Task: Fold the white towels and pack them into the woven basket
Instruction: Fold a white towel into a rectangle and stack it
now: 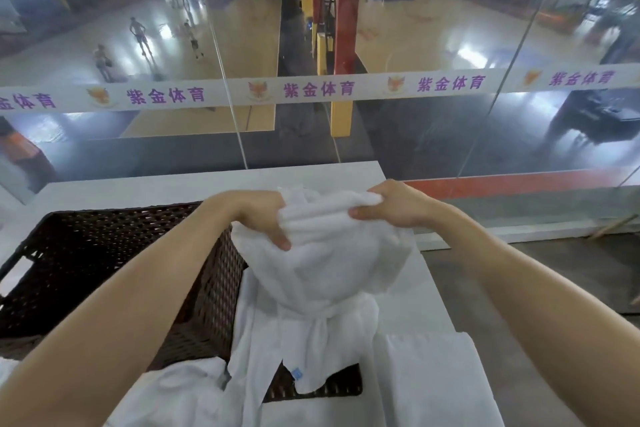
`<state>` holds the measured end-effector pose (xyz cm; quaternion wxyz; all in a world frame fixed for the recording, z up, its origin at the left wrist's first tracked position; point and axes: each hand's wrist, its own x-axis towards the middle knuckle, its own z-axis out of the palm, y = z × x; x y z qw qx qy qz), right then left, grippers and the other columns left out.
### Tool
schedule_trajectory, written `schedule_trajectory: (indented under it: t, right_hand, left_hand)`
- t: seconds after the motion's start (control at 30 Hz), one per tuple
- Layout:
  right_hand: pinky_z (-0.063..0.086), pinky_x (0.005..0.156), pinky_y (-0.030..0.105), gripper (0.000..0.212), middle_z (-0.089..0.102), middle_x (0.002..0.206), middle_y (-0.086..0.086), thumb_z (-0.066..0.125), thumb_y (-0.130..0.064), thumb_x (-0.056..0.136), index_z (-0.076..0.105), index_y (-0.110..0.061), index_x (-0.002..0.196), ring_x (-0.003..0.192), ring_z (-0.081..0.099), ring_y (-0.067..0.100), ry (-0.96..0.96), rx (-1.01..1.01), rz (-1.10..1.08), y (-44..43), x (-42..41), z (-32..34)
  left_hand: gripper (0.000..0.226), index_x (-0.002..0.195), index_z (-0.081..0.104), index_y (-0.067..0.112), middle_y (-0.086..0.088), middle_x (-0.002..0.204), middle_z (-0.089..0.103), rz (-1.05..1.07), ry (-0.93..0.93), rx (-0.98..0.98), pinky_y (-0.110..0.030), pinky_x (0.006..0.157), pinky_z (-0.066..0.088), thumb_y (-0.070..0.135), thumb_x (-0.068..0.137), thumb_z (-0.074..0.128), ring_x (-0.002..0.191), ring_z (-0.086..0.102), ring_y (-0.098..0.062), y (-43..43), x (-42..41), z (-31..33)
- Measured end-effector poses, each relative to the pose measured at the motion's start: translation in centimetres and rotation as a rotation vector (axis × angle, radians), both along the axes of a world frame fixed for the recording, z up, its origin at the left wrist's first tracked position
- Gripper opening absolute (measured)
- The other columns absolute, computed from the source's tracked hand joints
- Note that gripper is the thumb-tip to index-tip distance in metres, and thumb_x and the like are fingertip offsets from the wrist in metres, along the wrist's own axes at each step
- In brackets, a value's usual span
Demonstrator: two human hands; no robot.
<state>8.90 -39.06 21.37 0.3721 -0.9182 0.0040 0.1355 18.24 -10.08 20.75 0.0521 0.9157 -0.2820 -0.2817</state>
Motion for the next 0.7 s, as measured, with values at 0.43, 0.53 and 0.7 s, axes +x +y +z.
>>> schedule_trajectory:
  t: [0.43, 0.53, 0.7]
  right_hand:
    - [0.066, 0.072, 0.038, 0.017, 0.072, 0.098, 0.003, 0.072, -0.025, 0.098, 0.065, -0.015, 0.11, 0.084, 0.077, 0.027, -0.298, 0.063, -0.381, -7.2, 14.7, 8.6]
    - [0.066, 0.081, 0.051, 0.007, 0.073, 0.089, 0.001, 0.065, -0.024, 0.097, 0.067, -0.021, 0.091, 0.081, 0.08, 0.029, -0.654, 0.461, -0.504, -6.6, 16.6, 14.8]
    - [0.064, 0.08, 0.045, 0.023, 0.073, 0.085, 0.004, 0.061, -0.007, 0.087, 0.068, -0.027, 0.079, 0.085, 0.072, 0.021, -0.994, 0.5, -0.538, -4.9, 12.8, 16.9]
  left_hand:
    - [0.023, 0.109, 0.081, 0.013, -0.008, 0.099, 0.079, 0.667, -0.614, -0.667, -0.033, 0.075, 0.058, 0.008, 0.088, 0.074, 0.088, 0.073, -0.025, -1.5, 16.0, 7.4]
    - [0.02, 0.093, 0.076, 0.02, -0.004, 0.085, 0.072, 0.708, -0.895, -1.118, -0.037, 0.074, 0.058, 0.006, 0.086, 0.065, 0.081, 0.066, -0.022, -3.2, 14.5, 14.3]
    - [0.036, 0.11, 0.082, 0.017, 0.009, 0.103, 0.075, 0.594, -1.132, -1.347, -0.006, 0.079, 0.045, 0.004, 0.084, 0.061, 0.095, 0.066, -0.005, -2.1, 10.5, 17.4]
